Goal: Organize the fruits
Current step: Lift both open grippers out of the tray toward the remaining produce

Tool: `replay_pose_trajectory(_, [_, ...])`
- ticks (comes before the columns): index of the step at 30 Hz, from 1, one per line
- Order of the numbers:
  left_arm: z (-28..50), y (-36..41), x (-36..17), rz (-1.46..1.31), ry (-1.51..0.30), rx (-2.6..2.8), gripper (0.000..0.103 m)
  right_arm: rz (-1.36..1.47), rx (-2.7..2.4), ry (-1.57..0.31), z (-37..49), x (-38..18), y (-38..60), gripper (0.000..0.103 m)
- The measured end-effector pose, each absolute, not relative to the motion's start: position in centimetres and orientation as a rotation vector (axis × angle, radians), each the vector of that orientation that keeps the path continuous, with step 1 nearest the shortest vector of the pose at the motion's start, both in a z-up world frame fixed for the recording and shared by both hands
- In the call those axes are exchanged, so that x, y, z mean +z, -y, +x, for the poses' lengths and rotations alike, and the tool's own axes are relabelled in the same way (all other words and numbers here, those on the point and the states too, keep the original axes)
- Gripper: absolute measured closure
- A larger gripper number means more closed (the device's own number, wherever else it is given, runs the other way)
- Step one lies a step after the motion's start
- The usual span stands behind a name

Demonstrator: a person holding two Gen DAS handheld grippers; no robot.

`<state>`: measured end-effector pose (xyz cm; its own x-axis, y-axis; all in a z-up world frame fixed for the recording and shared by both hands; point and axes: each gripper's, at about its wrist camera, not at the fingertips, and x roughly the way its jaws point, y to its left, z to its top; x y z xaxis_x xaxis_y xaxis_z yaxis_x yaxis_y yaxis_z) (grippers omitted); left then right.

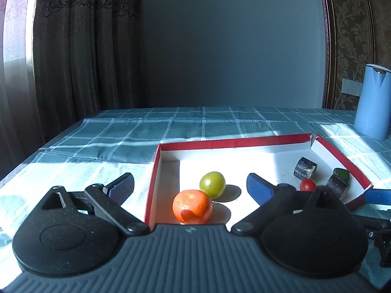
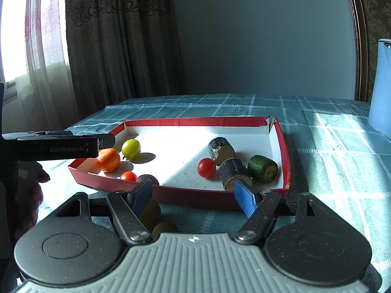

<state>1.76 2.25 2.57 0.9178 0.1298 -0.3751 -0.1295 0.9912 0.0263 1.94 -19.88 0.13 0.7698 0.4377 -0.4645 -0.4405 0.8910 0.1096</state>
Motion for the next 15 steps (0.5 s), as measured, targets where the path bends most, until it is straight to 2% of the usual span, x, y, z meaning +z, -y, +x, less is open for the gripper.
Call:
replay_pose_trajectory(10, [0.5, -1.7, 2.4, 0.019, -0.387, 0.074, 0.004, -0.162, 0.539, -0.539, -0.5, -0.9, 18.0, 0.03])
replay_pose_trajectory(12, [0.4, -1.4, 2.4, 0.035, -0.382, 0.071, 0.004, -0.176, 0.544, -0.569, -0.3, -1.2, 17.6, 0.041])
replay_pose_trajectory(15, [0.4, -1.1, 2.2, 0.047, -0.385, 0.063, 0.003, -0.168, 0.546, -0.62, 0.5, -1.7, 17.4, 0.046])
